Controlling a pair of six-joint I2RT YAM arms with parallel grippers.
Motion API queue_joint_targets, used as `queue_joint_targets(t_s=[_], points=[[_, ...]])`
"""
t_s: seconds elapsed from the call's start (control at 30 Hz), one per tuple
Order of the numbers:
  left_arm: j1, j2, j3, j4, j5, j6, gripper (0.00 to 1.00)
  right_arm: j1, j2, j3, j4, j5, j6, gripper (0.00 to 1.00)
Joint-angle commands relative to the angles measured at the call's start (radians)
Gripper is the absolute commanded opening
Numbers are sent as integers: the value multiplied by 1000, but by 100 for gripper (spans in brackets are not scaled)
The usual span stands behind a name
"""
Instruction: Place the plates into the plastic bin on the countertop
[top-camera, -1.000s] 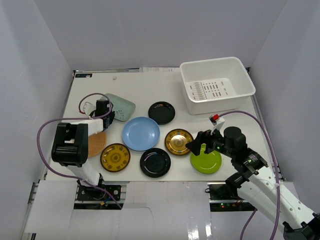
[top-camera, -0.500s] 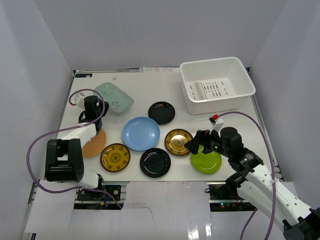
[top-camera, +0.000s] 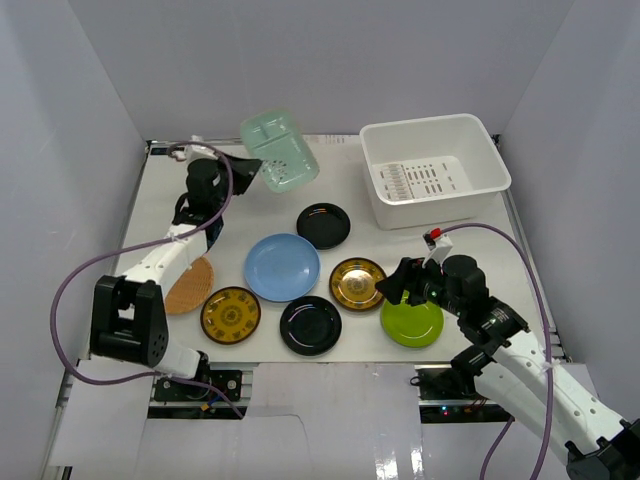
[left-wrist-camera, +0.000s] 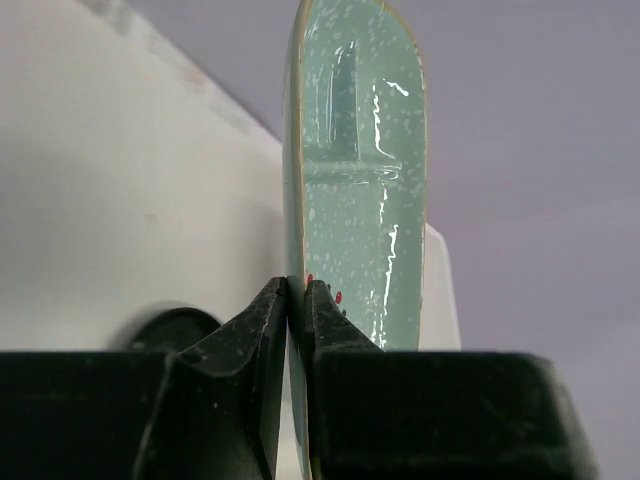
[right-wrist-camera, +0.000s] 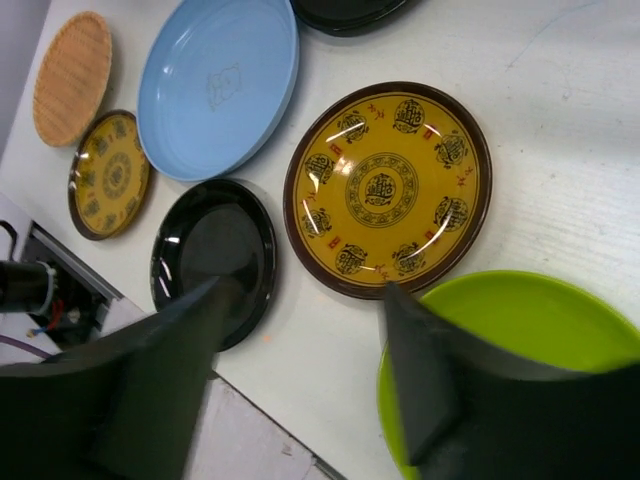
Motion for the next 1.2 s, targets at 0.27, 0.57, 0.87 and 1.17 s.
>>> queue_joint_targets(t_s=[0.27, 0.57, 0.87, 1.17], points=[[-288, 261, 530, 104, 41, 6, 0, 5, -121, -38, 2, -38, 28, 11], [-457, 689, 1039, -5, -34, 35, 0, 5, -127, -29, -38, -89, 5, 12], [-513, 1057, 1495, -77, -93, 28, 0, 8, -165, -57, -58, -123, 18, 12], [-526, 1068, 1394, -51, 4, 54, 0, 6, -205, -38, -102, -55, -1, 16]])
